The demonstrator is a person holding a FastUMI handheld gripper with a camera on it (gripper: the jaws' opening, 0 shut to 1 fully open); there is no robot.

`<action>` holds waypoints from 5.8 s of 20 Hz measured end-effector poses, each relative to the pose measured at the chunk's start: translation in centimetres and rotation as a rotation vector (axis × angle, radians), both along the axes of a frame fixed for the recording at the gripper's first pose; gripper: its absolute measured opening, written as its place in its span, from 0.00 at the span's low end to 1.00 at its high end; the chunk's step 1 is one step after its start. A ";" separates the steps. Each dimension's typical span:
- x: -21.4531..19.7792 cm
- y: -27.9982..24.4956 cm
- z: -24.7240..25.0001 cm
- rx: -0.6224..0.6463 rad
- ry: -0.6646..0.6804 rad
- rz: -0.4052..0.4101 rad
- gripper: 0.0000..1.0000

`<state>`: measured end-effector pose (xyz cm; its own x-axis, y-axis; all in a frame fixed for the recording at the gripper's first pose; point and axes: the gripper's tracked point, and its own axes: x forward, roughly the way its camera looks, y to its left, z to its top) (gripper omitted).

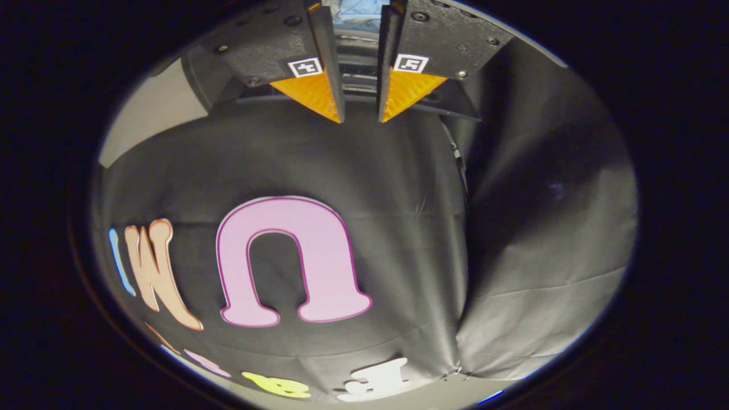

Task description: Put the clothes into the washing machine and then close the washing machine lid.

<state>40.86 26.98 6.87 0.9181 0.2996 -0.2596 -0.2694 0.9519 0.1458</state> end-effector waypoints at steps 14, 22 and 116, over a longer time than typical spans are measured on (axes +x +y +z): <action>4.5 -2.1 -6.6 -0.133 0.128 -0.093 0.98; 4.3 -1.8 -6.7 -0.116 0.140 -0.070 0.96; 3.6 0.2 -6.6 -0.027 0.199 -0.011 0.97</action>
